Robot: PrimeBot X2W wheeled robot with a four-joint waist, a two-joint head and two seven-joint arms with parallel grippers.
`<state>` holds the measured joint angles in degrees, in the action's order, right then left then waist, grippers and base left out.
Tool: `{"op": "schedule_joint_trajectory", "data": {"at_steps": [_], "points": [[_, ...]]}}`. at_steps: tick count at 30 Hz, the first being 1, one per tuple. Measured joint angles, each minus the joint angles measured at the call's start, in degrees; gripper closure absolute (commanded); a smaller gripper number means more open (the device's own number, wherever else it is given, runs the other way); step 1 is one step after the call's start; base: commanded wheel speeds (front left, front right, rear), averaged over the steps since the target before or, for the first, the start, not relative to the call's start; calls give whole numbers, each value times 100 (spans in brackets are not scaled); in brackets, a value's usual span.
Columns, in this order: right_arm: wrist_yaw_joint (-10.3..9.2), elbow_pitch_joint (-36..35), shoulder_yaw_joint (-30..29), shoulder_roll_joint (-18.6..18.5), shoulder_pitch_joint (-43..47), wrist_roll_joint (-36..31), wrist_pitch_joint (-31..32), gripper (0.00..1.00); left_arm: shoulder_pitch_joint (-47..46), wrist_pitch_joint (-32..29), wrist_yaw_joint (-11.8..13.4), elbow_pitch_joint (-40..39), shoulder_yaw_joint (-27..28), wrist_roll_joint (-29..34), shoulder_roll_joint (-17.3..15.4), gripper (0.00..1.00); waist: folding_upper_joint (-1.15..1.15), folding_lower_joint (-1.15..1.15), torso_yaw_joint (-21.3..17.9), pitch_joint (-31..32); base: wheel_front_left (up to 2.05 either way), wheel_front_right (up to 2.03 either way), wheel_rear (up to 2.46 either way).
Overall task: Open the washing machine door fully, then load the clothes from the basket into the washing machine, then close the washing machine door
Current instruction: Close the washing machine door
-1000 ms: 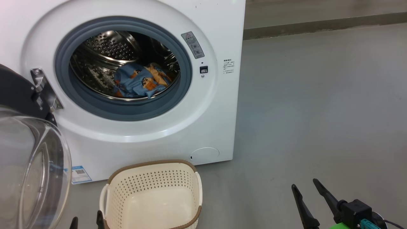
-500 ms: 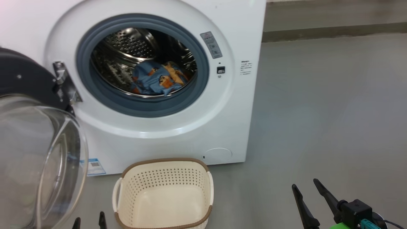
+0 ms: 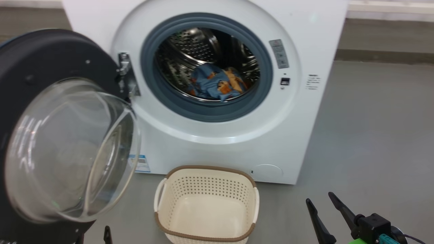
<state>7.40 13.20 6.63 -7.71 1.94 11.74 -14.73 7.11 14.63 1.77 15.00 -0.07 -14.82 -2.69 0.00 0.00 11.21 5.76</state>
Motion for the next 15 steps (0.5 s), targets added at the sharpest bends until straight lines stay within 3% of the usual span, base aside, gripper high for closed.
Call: {"op": "schedule_joint_trajectory", "data": {"at_steps": [15], "points": [[0,62,269,71,-432,96,0,0,117,0,85,-127,143,31,-109,0,0,0,1130,148,0,0,0]]}}
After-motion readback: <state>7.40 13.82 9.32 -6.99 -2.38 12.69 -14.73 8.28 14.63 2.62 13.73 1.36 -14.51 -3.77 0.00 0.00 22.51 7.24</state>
